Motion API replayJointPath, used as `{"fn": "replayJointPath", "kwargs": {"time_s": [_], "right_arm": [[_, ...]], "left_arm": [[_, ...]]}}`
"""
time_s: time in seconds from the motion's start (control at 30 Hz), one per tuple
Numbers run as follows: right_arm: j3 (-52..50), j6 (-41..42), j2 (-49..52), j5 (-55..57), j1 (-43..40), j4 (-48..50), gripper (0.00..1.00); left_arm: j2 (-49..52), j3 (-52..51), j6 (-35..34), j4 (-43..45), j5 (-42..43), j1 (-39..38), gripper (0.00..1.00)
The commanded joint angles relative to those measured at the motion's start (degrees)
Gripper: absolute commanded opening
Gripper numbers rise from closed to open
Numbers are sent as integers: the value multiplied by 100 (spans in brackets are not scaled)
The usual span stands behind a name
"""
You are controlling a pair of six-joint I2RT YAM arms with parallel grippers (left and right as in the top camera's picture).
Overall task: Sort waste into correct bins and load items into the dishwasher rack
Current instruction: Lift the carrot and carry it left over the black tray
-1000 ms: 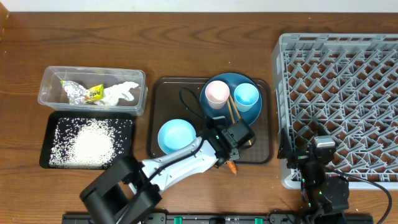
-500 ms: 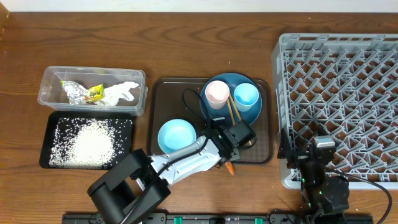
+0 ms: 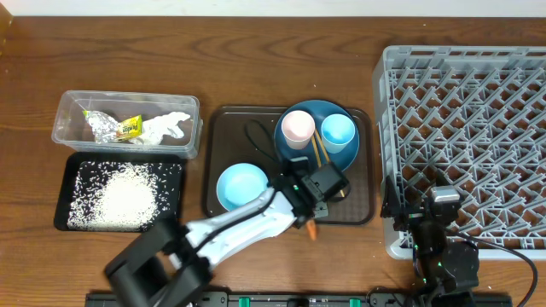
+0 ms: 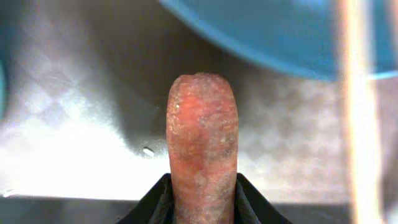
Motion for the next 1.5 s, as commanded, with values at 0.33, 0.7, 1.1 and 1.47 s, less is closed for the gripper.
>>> {"fn": "replayJointPath", "kwargs": {"time_s": [0.33,0.7,1.1,1.47], "right_arm": [[-7,-66,-31,-17,-90,-26,99],[-7,-66,-31,-17,-90,-26,99],[-7,-66,-31,-17,-90,-26,99],[-7,-66,-31,-17,-90,-26,99]], "left_arm": [[-1744,83,358,-896,-411,1128,30],[-2658,83,1209,-2050,-413,3834,30],[-2579,-42,1858,-2212,-415,6605,30],[-1753,-520,1856,-1276,-413,7628,30]]}}
